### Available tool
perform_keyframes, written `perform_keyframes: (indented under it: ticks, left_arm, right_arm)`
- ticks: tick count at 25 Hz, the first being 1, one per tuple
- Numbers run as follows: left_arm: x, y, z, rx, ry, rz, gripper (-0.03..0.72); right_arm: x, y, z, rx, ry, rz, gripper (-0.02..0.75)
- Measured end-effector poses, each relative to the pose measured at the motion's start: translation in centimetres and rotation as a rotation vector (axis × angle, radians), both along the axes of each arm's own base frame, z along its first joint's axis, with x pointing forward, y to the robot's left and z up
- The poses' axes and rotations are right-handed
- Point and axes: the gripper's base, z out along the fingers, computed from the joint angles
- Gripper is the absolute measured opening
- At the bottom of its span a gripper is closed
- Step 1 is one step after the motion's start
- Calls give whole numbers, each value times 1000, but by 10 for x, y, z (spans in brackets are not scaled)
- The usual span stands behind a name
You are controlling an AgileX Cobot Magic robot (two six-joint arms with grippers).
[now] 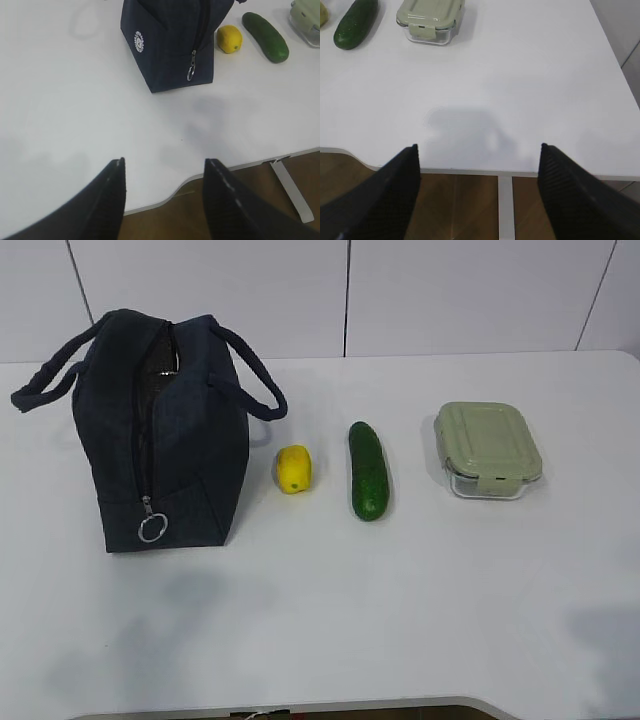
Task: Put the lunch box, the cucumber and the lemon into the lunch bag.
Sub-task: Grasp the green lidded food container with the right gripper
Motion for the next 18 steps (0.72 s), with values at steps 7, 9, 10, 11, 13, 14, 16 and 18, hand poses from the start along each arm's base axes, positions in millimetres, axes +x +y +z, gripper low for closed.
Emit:
perform_keyframes:
  ticks: [7,9,10,11,13,14,16,18]
  left_arm:
    - [0,0,0,0,0,0,359]
    - [0,0,0,0,0,0,359]
    - [0,0,0,0,0,0,359]
    - [0,0,0,0,0,0,359]
    - [0,0,0,0,0,0,359]
    - [0,0,0,0,0,0,359]
    - [0,0,0,0,0,0,359]
    - [0,0,0,0,0,0,359]
  right_arm:
    - [0,0,0,0,0,0,585]
    - [0,0,0,0,0,0,585]
    - [0,0,0,0,0,0,585]
    - [0,0,0,0,0,0,585]
    - [0,0,0,0,0,0,585]
    - [0,0,0,0,0,0,585]
    - [0,0,0,0,0,0,594]
    - [0,1,0,10,1,7,616]
